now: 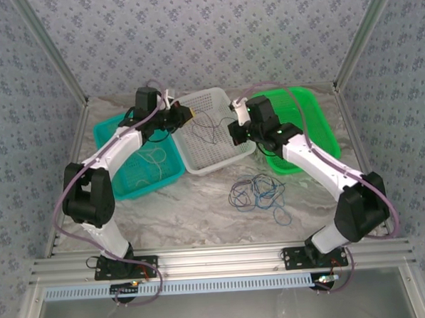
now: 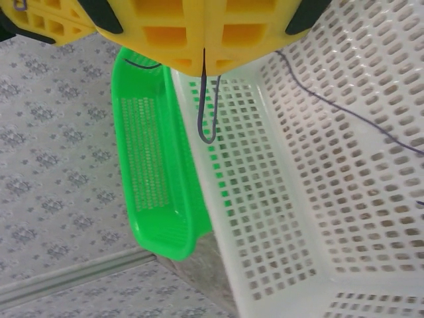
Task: Untangle the cables
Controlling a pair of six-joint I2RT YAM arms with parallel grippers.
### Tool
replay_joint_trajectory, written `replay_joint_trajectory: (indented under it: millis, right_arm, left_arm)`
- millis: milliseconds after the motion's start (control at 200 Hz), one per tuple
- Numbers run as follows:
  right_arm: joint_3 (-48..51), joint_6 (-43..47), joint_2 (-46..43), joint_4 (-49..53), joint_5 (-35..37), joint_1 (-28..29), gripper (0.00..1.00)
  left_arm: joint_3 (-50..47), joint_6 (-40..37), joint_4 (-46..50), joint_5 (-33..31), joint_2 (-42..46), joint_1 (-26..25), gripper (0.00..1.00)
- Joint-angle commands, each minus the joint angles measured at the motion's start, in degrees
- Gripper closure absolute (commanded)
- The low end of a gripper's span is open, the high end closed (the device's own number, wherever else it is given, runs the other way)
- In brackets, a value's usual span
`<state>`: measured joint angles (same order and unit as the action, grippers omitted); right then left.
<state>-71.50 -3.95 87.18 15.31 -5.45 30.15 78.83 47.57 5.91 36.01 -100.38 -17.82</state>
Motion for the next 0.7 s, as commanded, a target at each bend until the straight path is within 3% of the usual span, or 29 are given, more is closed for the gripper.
replay_joint_trajectory:
  millis: [0, 170, 340, 490, 575, 695]
  right_arm:
    - [-0.9, 0.6, 2.8, -3.0, 3.2, 0.1, 1.0]
    - [-1.8, 0.3, 6.7, -2.6, 2.6, 0.3, 0.95]
    - [-4.3, 0.8, 9.9, 2.4, 2.6, 0.4, 0.74]
    - [-3.4, 0.5, 7.4, 2.8, 2.7, 0.2, 0.61]
    - [-3.3, 0.1, 5.1, 3.9, 2.4, -0.2, 0.59]
    - [-2.8, 0.5, 1.2, 7.3, 3.4, -0.3, 0.46]
  left_arm:
    - [5.7, -2.3, 2.7, 1.3, -1.8, 1.3, 1.0]
    - [11.9, -4.3, 6.6, 0.0, -5.7, 1.8, 0.98]
    - [14.4, -4.5, 8.1, 0.3, -8.6, 1.4, 0.91]
    - [13.9, -6.0, 10.0, -0.9, -8.7, -0.2, 0.71]
    - [14.0, -6.9, 11.6, -1.7, -9.1, -1.0, 0.51]
    - [14.4, -8.9, 14.4, -3.0, -9.0, -2.2, 0.39]
